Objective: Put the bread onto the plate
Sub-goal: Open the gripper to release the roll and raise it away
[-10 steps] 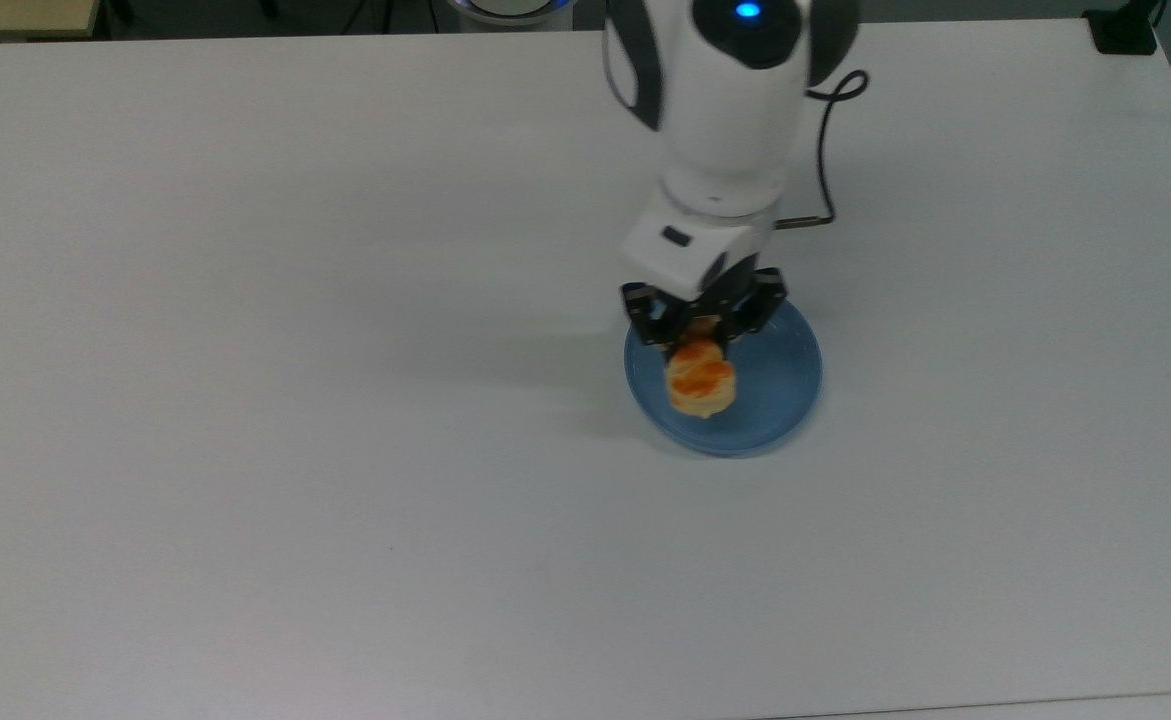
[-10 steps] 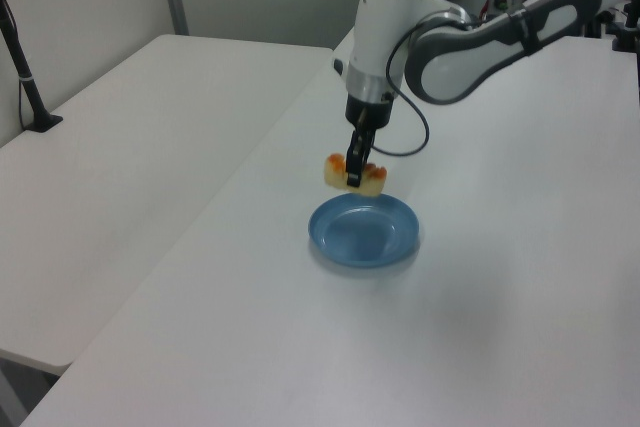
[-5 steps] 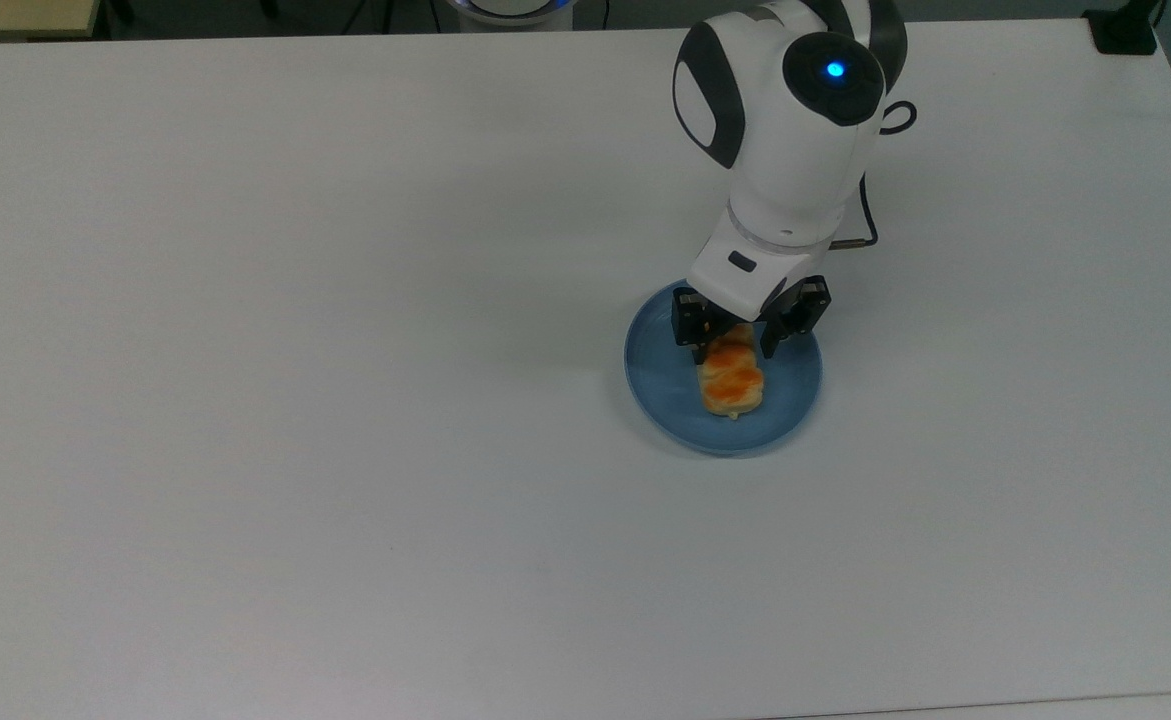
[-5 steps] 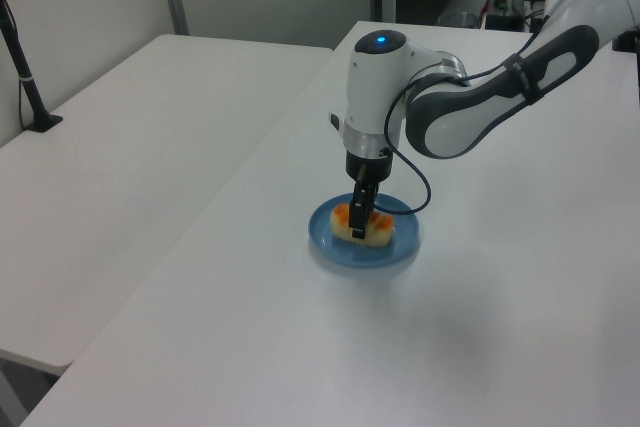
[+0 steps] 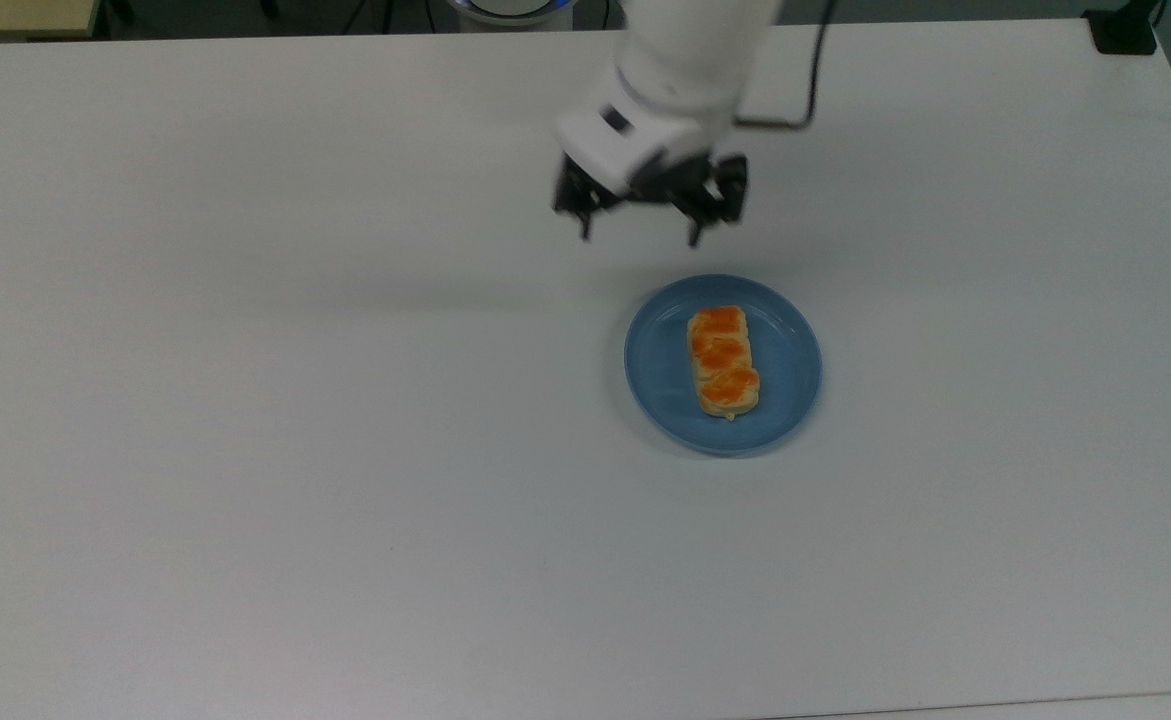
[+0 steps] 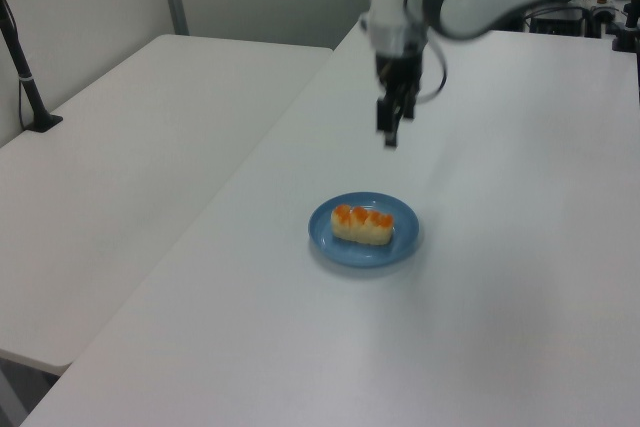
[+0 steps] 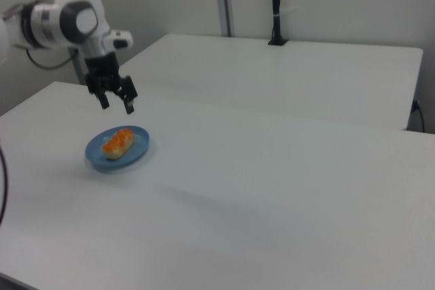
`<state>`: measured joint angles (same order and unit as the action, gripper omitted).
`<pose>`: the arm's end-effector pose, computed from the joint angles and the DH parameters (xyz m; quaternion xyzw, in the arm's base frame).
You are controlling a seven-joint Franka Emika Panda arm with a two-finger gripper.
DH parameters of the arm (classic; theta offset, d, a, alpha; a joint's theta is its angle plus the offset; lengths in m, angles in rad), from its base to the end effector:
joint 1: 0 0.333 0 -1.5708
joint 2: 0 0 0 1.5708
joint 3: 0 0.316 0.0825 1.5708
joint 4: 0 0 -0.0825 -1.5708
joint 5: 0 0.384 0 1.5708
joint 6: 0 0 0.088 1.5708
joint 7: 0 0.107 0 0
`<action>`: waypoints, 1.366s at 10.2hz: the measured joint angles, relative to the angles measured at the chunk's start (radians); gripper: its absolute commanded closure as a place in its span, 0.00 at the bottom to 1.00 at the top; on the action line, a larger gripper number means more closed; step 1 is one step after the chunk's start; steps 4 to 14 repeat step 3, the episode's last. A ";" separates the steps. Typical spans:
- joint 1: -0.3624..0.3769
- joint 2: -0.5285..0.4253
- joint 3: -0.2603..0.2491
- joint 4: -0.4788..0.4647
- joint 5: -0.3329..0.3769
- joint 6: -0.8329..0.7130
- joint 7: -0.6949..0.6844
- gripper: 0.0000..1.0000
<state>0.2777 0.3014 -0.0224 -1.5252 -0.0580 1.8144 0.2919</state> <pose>0.6313 0.1616 0.4851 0.9994 -0.0106 0.0026 0.0319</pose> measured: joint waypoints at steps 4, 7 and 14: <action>-0.221 -0.183 0.070 -0.016 -0.001 -0.198 -0.050 0.00; -0.221 -0.183 0.070 -0.016 -0.001 -0.198 -0.050 0.00; -0.221 -0.183 0.070 -0.016 -0.001 -0.198 -0.050 0.00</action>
